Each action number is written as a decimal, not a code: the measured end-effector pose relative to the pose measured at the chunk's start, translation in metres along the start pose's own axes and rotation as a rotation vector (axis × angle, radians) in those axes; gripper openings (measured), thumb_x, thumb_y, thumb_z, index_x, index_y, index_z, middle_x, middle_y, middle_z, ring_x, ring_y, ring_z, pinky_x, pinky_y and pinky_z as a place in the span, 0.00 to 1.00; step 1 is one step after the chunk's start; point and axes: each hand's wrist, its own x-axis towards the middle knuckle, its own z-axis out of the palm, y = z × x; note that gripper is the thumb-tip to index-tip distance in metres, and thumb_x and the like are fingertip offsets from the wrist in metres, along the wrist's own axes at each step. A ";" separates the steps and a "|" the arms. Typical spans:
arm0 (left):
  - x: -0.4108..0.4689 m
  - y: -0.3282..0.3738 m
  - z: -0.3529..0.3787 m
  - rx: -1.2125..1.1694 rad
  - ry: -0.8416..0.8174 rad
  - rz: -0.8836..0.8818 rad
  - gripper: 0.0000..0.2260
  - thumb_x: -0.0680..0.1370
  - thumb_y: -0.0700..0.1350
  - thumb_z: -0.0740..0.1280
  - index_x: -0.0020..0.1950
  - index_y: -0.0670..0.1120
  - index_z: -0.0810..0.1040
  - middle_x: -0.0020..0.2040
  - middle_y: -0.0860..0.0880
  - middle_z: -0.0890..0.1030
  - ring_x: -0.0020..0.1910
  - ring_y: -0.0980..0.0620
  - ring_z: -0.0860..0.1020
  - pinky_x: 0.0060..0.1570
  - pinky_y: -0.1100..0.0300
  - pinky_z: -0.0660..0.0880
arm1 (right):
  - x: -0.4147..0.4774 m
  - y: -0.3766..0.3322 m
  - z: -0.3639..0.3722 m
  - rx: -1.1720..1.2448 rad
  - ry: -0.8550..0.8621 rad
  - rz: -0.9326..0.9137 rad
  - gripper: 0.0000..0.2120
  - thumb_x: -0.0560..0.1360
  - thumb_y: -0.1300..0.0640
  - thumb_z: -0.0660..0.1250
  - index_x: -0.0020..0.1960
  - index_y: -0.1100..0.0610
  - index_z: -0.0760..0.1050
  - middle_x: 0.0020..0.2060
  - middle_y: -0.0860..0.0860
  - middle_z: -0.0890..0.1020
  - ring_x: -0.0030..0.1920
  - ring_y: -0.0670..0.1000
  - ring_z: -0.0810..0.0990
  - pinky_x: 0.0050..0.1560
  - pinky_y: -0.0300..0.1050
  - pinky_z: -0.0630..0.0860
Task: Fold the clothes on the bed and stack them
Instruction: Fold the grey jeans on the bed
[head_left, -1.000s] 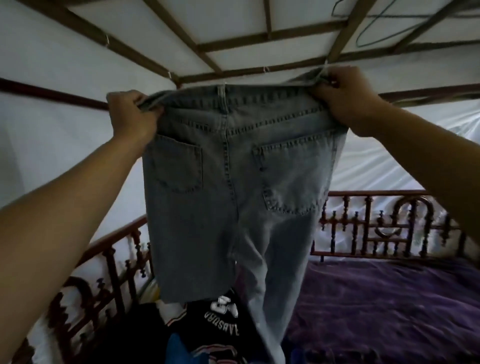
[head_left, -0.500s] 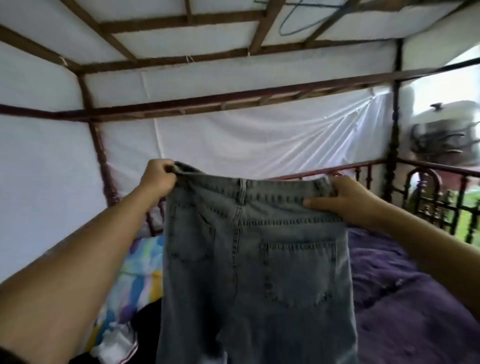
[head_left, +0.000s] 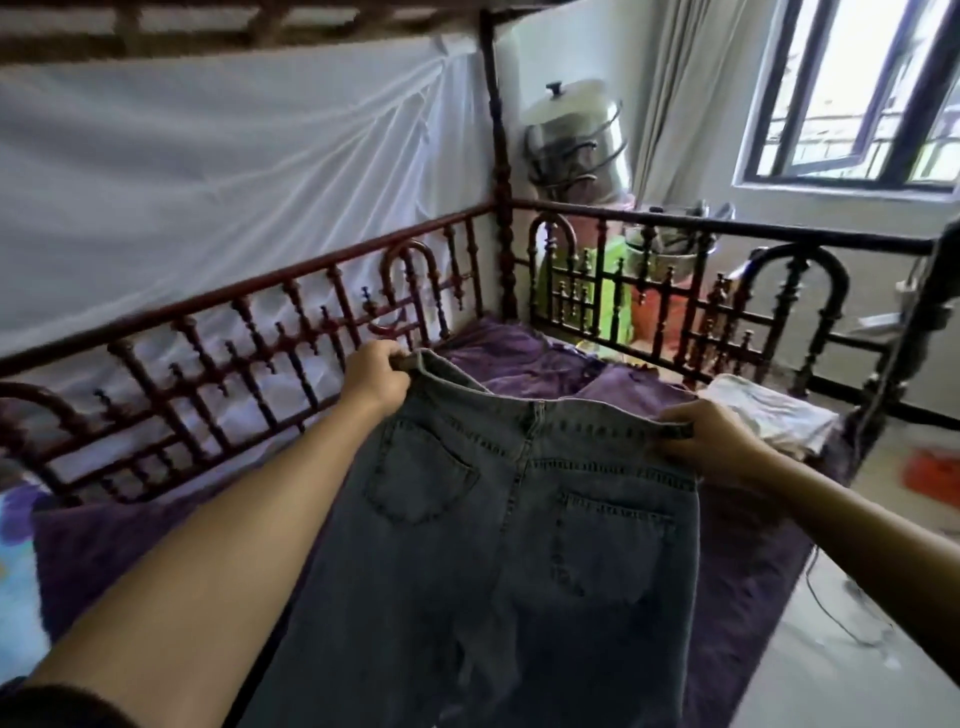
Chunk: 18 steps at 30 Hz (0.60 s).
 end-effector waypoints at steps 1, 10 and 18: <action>0.010 0.012 0.027 -0.015 -0.011 0.014 0.11 0.71 0.32 0.64 0.50 0.40 0.82 0.48 0.39 0.82 0.52 0.40 0.78 0.47 0.54 0.72 | 0.010 0.027 -0.004 -0.009 0.022 0.042 0.03 0.69 0.58 0.74 0.39 0.58 0.83 0.29 0.50 0.83 0.29 0.39 0.74 0.33 0.38 0.72; 0.104 0.099 0.302 -0.062 -0.237 -0.051 0.08 0.74 0.35 0.66 0.48 0.42 0.83 0.45 0.45 0.83 0.46 0.49 0.79 0.42 0.62 0.69 | 0.118 0.278 0.006 -0.086 -0.015 0.423 0.07 0.68 0.58 0.70 0.38 0.46 0.79 0.36 0.53 0.82 0.42 0.57 0.81 0.42 0.50 0.77; 0.155 0.138 0.503 -0.125 -0.430 -0.157 0.05 0.75 0.39 0.68 0.48 0.45 0.82 0.41 0.49 0.81 0.44 0.49 0.78 0.47 0.58 0.75 | 0.188 0.441 0.017 -0.161 -0.070 0.705 0.05 0.71 0.58 0.66 0.41 0.48 0.76 0.44 0.57 0.82 0.50 0.61 0.79 0.43 0.47 0.70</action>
